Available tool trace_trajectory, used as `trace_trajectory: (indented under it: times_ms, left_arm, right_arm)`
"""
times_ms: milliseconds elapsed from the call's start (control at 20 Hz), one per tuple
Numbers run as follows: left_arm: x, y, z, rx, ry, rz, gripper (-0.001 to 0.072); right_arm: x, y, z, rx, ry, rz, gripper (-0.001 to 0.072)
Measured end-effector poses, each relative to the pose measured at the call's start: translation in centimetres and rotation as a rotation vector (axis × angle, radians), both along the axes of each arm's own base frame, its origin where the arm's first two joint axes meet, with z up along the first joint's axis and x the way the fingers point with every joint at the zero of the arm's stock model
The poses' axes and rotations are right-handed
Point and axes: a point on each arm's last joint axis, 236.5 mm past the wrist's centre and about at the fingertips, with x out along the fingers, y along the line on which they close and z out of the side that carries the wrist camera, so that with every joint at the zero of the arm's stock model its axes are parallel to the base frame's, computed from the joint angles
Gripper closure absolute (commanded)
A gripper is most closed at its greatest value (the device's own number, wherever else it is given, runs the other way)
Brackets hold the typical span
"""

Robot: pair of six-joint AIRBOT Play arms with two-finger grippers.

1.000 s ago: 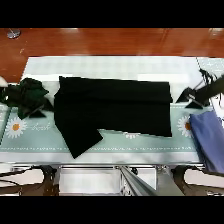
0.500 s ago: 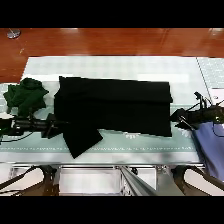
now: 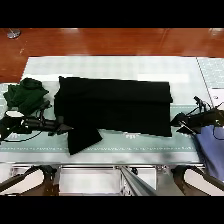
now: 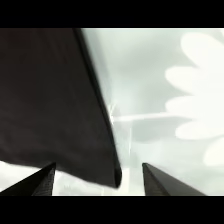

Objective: Fold the shirts.

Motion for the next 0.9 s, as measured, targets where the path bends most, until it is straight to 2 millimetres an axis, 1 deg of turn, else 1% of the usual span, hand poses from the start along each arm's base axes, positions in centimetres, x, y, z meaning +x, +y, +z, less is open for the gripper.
trace_trajectory:
  times_ms: [150,250,350,450,500,550,600,750,900]
  left_arm:
    - [0.9,-0.3,1.0,-0.021,-0.028,-0.002,0.0686]
    - [1.2,-0.4,1.3,-0.03,-0.039,-0.001,0.0686]
    - [1.4,-0.4,1.5,-0.034,-0.046,0.001,0.0686]
    - [1.5,-0.5,1.6,-0.038,-0.048,0.003,0.0686]
    - [1.6,-0.5,1.6,-0.038,-0.05,0.003,0.0686]
    - [1.6,-0.5,1.7,-0.039,-0.051,0.004,0.0686]
    - [1.7,-0.5,1.7,-0.041,-0.052,0.006,0.0686]
    - [2.3,-0.4,2.3,-0.041,-0.073,0.005,0.0686]
    - [4.4,0.0,4.0,-0.034,-0.136,-0.005,0.0686]
  right_arm:
    - [-1.2,1.1,-0.4,0.017,0.062,0.048,0.0095]
    - [-1.6,2.0,-0.9,0.026,0.092,0.084,0.0095]
    - [-1.3,3.0,-1.1,0.049,0.095,0.086,0.0095]
    - [-0.3,3.9,-1.1,0.076,0.073,0.062,0.0108]
    - [0.5,4.2,-1.0,0.085,0.049,0.044,0.0258]
    - [1.2,4.3,-1.1,0.084,0.024,0.031,0.0528]
    - [1.8,4.4,-1.1,0.089,0.004,0.02,0.069]
    - [2.6,5.3,-0.5,0.128,-0.033,0.029,0.069]
    - [4.0,5.2,0.6,0.131,-0.079,0.048,0.069]
